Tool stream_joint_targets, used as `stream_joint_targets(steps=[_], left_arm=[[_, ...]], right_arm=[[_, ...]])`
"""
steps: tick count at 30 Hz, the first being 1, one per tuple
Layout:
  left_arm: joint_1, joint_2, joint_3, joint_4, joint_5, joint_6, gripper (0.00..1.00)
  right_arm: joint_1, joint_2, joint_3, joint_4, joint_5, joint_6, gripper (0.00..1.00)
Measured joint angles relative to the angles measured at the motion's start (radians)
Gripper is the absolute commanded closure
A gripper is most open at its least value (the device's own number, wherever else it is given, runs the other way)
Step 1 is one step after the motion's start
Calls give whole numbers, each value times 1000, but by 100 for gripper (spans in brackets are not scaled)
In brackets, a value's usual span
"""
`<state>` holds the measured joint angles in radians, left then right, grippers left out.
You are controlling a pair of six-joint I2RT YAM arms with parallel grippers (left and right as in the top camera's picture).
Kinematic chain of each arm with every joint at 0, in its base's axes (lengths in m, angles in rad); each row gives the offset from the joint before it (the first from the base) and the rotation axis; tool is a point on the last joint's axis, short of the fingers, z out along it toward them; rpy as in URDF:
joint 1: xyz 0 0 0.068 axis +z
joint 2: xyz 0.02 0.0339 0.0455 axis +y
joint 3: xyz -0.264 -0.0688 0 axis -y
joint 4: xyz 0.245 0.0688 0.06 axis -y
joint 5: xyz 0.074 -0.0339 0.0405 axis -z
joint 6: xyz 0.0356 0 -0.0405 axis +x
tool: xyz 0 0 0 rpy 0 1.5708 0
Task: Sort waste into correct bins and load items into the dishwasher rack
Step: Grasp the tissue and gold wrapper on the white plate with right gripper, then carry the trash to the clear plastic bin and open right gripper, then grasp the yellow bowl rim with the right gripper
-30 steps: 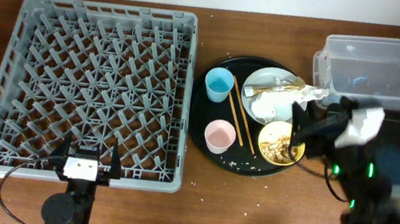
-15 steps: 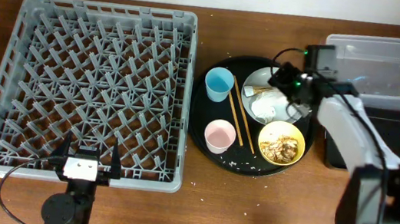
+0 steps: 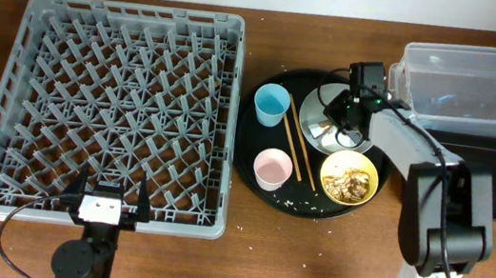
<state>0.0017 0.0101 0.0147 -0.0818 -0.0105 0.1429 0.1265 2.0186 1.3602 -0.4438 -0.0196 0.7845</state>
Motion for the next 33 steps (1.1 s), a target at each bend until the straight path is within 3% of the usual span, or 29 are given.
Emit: stream_joint_targets(steps=[4,7,11,15,16,18,19,20,26,33], left_arm=[[0,0,0,0,0,0,1],[0,0,0,0,0,0,1],[0,0,0,0,0,0,1],[0,0,0,0,0,0,1],[0,0,0,0,0,0,1],[0,0,0,0,0,0,1],[0,0,0,0,0,0,1],[0,0,0,0,0,0,1],[0,0,0,0,0,0,1],[0,1,0,0,0,0,1]], right_arm=[[-121,-237,169,-103,-18,-131,96],[-316,-376,225,-75,-7,-164,96],[-422,-245,224,33,2,-172,95],[-434,-95,216,162,14,-184,87],[-434,-74,214,176,16,-188,80],[-434,-61,212,188,20,-211,44],[-434,-61,212,192,20,-217,32],[-434,-61,212,196,23,-236,26],[-434,-72,212,166,-5,-322,20],[-424,-435,215,-244,-218,-389,18]])
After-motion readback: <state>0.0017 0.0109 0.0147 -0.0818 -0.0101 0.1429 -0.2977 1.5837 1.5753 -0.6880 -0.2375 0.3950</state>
